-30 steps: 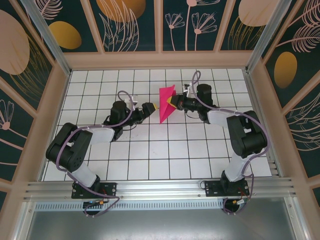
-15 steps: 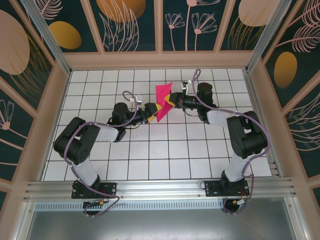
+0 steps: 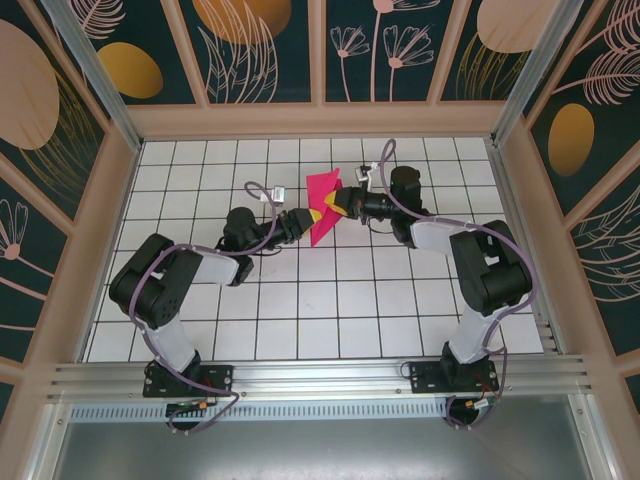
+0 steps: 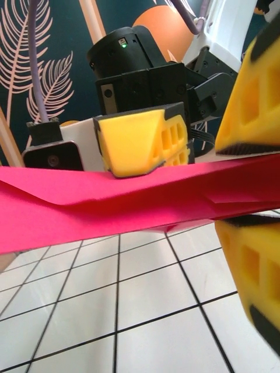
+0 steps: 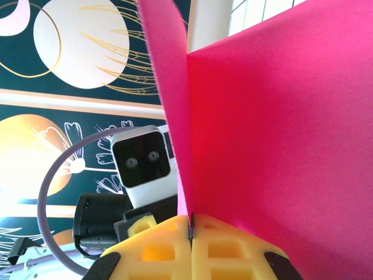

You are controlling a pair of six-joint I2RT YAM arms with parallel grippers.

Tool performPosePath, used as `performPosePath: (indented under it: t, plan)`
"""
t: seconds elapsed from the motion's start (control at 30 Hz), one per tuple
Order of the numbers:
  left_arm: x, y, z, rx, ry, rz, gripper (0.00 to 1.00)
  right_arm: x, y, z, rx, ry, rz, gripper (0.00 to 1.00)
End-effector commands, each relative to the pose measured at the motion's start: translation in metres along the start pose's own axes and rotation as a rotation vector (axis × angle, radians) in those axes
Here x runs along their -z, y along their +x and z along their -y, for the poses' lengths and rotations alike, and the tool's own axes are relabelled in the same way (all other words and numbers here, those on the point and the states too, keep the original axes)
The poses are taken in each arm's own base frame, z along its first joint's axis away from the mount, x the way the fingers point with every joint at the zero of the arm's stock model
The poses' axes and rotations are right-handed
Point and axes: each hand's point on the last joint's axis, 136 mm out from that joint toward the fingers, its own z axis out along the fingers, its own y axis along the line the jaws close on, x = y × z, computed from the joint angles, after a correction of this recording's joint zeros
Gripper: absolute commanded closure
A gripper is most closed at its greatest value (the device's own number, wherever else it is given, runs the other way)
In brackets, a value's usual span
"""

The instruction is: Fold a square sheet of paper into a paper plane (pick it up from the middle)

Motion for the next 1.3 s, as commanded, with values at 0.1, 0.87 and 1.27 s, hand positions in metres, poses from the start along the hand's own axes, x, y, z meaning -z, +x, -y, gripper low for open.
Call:
performPosePath:
  t: [0.1, 0.87, 1.27]
  plan:
    - [0.003, -0.009, 0.013, -0.075, 0.011, 0.046, 0.86, 0.002, -0.001, -0.002, 0.025, -0.008, -0.017, 0.95]
    - [0.097, -0.058, -0.087, -0.465, -1.33, 0.043, 0.86, 0.082, -0.035, 0.081, 0.115, 0.625, 0.302, 0.37]
    - [0.049, -0.028, -0.137, -0.444, -1.399, -0.132, 0.85, 0.11, -0.036, 0.11, 0.006, 0.677, 0.376, 0.37]
